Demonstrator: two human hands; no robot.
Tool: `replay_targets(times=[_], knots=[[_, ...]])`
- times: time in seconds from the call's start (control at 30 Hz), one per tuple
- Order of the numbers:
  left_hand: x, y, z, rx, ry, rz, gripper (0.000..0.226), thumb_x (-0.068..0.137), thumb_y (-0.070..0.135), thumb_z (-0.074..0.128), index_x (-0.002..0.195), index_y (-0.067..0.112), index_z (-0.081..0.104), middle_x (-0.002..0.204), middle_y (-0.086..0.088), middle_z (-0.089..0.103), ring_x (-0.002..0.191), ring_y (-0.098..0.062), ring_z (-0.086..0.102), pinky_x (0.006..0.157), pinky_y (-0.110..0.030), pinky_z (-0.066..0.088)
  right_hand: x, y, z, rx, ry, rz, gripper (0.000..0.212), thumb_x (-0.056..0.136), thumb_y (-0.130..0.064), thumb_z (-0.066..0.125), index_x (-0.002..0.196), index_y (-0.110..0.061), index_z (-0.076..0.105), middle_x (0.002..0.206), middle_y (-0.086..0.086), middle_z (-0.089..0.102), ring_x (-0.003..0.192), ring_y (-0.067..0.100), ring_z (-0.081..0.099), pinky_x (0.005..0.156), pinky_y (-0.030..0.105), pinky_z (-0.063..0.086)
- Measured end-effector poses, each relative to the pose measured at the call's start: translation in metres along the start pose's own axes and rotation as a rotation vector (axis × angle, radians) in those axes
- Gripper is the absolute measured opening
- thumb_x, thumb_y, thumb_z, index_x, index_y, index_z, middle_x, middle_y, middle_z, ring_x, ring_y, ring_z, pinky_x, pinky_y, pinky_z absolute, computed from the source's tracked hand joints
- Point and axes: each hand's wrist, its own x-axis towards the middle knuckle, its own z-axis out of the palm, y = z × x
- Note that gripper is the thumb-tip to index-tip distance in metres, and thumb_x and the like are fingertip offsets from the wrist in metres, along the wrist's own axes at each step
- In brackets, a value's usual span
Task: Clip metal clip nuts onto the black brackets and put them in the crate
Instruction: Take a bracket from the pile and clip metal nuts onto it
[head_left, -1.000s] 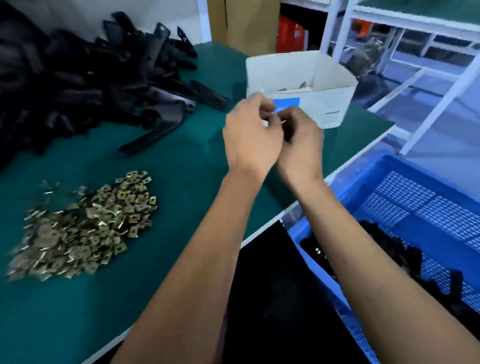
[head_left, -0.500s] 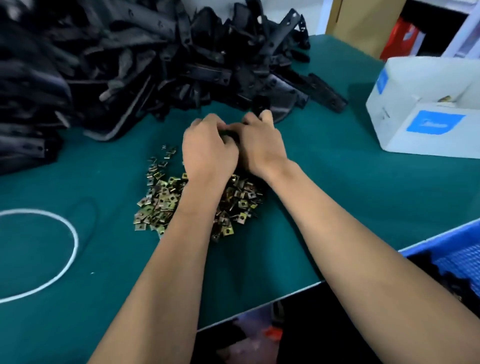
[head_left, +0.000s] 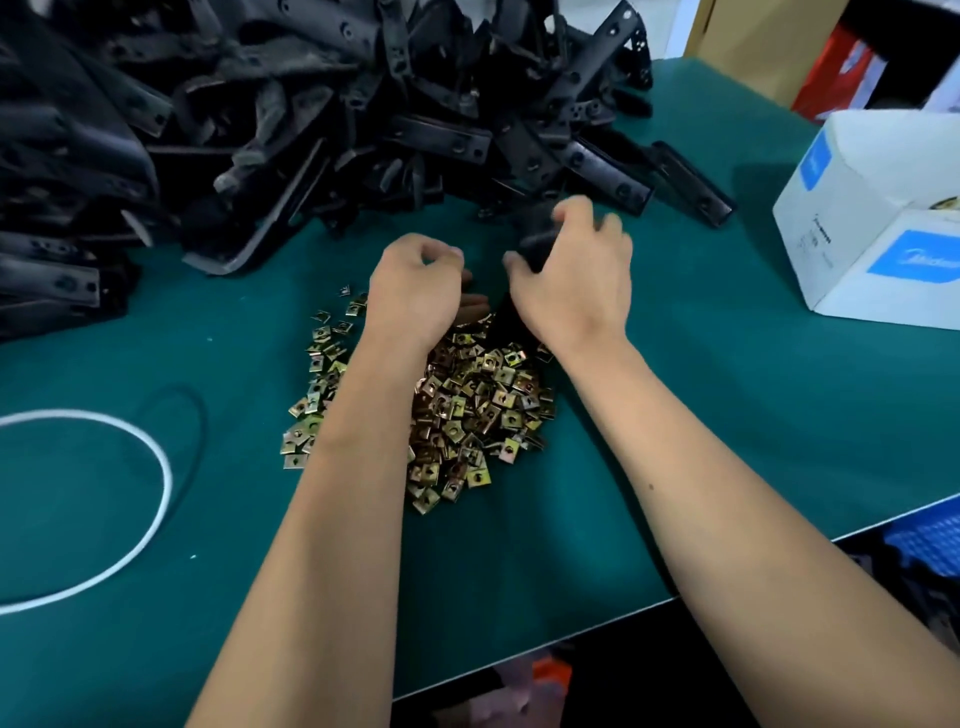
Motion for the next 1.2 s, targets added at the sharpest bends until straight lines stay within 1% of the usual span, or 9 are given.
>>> replay_targets(times=[0.2,0.33,0.43,0.63,0.7,0.8,0.9,1.07,1.2], knots=[[-0.004,0.003,0.006,-0.099,-0.060,-0.030,0.015,0.105,0.015,0.052,0.118,0.011,0.058,0.113,-0.013,0.071,0.094,-0.024,0.076,0.084,-0.030,0.062,0.004,0.001,0.000,0.184,-0.214,0.078,0.097,0.079,-0.030,0.082,0.156,-0.020,0.025,0.123,0.010,0.066,0.117,0.030,0.060,0.097,0.034,0.046],[-0.009,0.007,0.010,-0.196,-0.089,-0.033,0.019,0.102,0.011,0.056,0.120,0.007,0.060,0.118,-0.017,0.072,0.105,-0.026,0.071,0.093,-0.036,0.058,0.005,-0.002,-0.003,0.568,-0.296,0.285,0.056,0.076,-0.035,0.085,0.122,-0.025,0.054,0.097,0.003,0.073,0.085,0.018,0.070,0.070,0.037,0.059],[-0.013,0.013,0.008,-0.297,-0.044,0.005,0.027,0.096,0.013,0.066,0.121,0.006,0.061,0.115,-0.011,0.075,0.112,-0.029,0.069,0.101,-0.045,0.055,0.001,-0.006,-0.006,0.750,-0.372,0.256,0.024,0.086,-0.035,0.077,0.102,-0.025,0.062,0.068,-0.005,0.066,0.047,0.004,0.054,0.041,0.021,0.037],[-0.013,0.015,-0.008,0.091,0.023,0.409,0.058,0.085,0.032,0.083,0.136,0.030,0.057,0.103,0.006,0.063,0.091,-0.011,0.059,0.091,-0.025,0.054,-0.009,-0.016,-0.009,0.611,-0.383,-0.308,0.019,0.086,-0.006,0.070,0.100,-0.017,0.067,0.087,-0.006,0.071,0.079,0.006,0.066,0.069,0.015,0.049],[-0.011,0.014,-0.017,0.117,0.026,0.438,0.051,0.083,0.041,0.082,0.130,0.031,0.064,0.099,0.011,0.060,0.091,-0.009,0.056,0.088,-0.024,0.053,-0.011,-0.018,-0.010,0.711,-0.483,-0.309,0.015,0.088,-0.001,0.064,0.099,-0.009,0.069,0.080,0.001,0.072,0.066,0.010,0.067,0.060,0.021,0.051],[-0.008,0.011,-0.026,0.092,-0.079,0.299,0.037,0.084,0.046,0.080,0.116,0.029,0.072,0.105,-0.007,0.068,0.095,-0.021,0.067,0.083,-0.033,0.059,-0.010,-0.019,-0.010,0.861,-0.596,-0.245,0.023,0.088,0.005,0.053,0.102,0.001,0.071,0.080,0.018,0.071,0.065,0.043,0.061,0.049,0.036,0.048],[-0.006,0.005,-0.030,0.111,-0.158,0.219,0.035,0.084,0.036,0.084,0.114,0.025,0.072,0.106,0.000,0.074,0.092,-0.009,0.072,0.079,-0.027,0.058,-0.008,-0.017,-0.008,0.891,-0.546,-0.196,0.037,0.078,0.010,0.047,0.090,-0.008,0.077,0.078,0.003,0.071,0.067,0.027,0.060,0.050,0.032,0.048],[-0.004,0.004,-0.031,0.289,-0.131,0.227,0.060,0.075,0.036,0.090,0.128,0.027,0.064,0.115,0.006,0.070,0.094,0.000,0.066,0.078,-0.010,0.052,-0.005,-0.010,-0.004,0.834,-0.412,-0.091,0.037,0.074,0.009,0.042,0.074,-0.011,0.073,0.073,0.009,0.073,0.059,0.029,0.059,0.051,0.035,0.048],[-0.005,0.004,-0.027,0.477,-0.176,0.274,0.064,0.072,0.035,0.090,0.129,0.029,0.064,0.120,0.012,0.066,0.104,-0.007,0.062,0.086,-0.019,0.050,-0.007,-0.010,-0.009,0.754,-0.230,-0.173,0.037,0.076,0.008,0.042,0.068,-0.016,0.068,0.070,0.005,0.072,0.060,0.021,0.068,0.045,0.021,0.043]])
